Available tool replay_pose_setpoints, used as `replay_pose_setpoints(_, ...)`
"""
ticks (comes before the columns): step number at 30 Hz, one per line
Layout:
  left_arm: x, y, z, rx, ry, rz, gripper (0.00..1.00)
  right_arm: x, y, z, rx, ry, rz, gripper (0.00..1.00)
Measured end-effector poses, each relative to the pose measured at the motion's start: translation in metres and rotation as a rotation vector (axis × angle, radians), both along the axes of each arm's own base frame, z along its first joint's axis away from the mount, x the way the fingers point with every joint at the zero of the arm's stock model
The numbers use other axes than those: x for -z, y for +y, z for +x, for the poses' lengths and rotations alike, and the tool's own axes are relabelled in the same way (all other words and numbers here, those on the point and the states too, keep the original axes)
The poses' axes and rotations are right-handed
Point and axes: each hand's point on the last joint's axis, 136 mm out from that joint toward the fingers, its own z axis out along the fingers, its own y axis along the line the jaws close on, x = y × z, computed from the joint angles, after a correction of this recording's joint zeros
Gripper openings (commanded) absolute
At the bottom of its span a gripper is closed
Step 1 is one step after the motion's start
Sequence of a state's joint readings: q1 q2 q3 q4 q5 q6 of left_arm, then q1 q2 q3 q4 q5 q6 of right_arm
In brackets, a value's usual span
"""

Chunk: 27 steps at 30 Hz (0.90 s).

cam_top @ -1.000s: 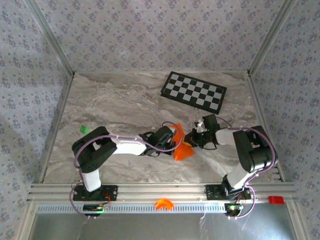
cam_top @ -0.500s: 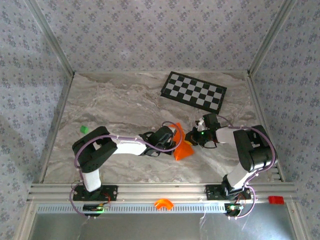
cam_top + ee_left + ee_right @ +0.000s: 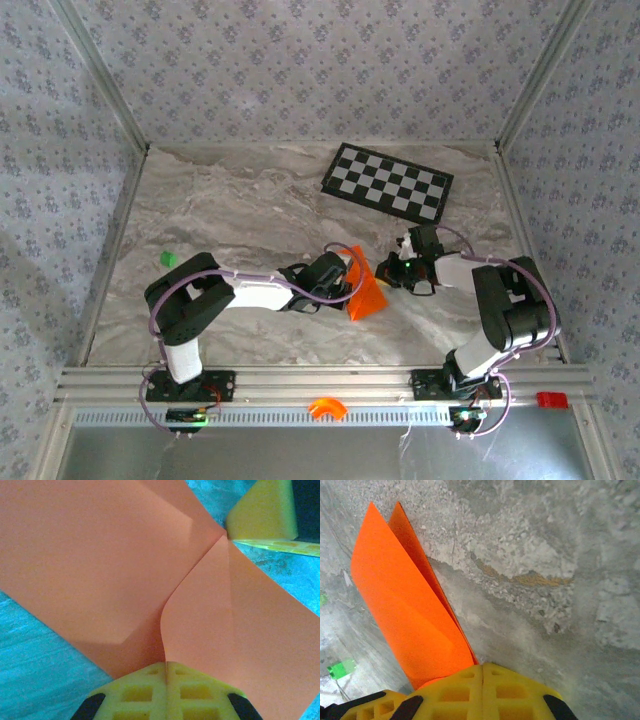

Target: Fold a paper plane with a square sheet of paper (pick it up from the middle)

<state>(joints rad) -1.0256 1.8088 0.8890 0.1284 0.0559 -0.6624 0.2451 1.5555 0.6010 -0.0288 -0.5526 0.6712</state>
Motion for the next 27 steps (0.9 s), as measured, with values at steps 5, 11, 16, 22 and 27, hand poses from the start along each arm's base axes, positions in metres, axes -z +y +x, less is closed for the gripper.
replay_pose_setpoints(5, 0.0, 0.0, 0.0, 0.006, -0.004, 0.004, 0.02, -0.02, -0.001, 0.002, 0.006, -0.056, -0.002, 0.01)
replay_pose_setpoints(11, 0.0, 0.0, 0.0, 0.014, -0.006, 0.013, 0.02, -0.031, 0.027, -0.008, -0.081, -0.082, 0.051, 0.01)
replay_pose_setpoints(16, 0.0, 0.0, 0.0, 0.014, -0.005, 0.015, 0.02, -0.011, 0.044, -0.027, -0.146, -0.001, 0.058, 0.0)
replay_pose_setpoints(22, 0.0, 0.0, 0.0, 0.015, -0.004, 0.015, 0.02, 0.002, 0.037, -0.035, -0.142, 0.036, 0.039, 0.0)
replay_pose_setpoints(27, 0.0, -0.001, 0.0, 0.015, -0.003, 0.017, 0.05, 0.003, 0.037, -0.036, -0.151, 0.021, 0.05, 0.0)
